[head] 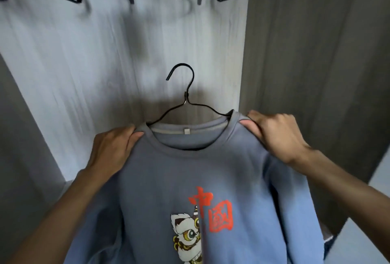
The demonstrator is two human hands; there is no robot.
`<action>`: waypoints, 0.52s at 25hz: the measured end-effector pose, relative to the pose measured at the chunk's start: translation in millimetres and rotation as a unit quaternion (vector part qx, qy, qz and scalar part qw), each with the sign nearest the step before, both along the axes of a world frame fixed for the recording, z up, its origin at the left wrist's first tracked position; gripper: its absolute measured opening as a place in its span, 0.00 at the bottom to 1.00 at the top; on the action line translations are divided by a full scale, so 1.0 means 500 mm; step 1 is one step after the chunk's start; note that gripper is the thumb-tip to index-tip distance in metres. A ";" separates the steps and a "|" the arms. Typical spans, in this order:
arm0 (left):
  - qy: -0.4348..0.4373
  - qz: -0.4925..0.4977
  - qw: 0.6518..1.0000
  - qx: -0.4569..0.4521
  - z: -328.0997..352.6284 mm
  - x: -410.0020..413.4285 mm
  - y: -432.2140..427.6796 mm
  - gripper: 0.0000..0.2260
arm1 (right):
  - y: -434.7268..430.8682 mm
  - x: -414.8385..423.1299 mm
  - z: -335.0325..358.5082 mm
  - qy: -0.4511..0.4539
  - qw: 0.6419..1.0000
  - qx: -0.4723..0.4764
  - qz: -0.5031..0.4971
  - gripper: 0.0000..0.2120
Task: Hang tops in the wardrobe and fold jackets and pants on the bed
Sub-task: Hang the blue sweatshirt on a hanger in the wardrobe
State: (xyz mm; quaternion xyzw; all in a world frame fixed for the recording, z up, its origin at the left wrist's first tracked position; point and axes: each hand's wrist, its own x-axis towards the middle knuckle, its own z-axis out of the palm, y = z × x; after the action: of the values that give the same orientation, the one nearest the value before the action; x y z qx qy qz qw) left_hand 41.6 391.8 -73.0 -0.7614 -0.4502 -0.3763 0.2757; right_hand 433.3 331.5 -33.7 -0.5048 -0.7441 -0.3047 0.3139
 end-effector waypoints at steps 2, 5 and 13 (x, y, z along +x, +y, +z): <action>-0.011 -0.002 1.000 0.010 0.047 0.043 -0.043 0.25 | -0.090 0.032 0.028 0.008 1.000 -0.008 -0.023 0.20; -0.049 -0.002 0.999 0.012 0.120 0.115 -0.102 0.24 | -0.209 0.075 0.071 0.017 0.998 0.002 -0.057 0.16; -0.167 -0.079 0.979 0.088 0.276 0.350 -0.232 0.20 | -0.489 0.185 0.251 0.053 0.976 0.087 -0.191 0.16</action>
State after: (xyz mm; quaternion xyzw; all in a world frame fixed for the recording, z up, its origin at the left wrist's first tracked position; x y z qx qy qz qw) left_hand 216.7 275.6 65.3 -0.6936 -0.3933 -0.5573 0.2317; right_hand 525.7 87.1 91.9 -0.6238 -0.5870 -0.3951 0.3320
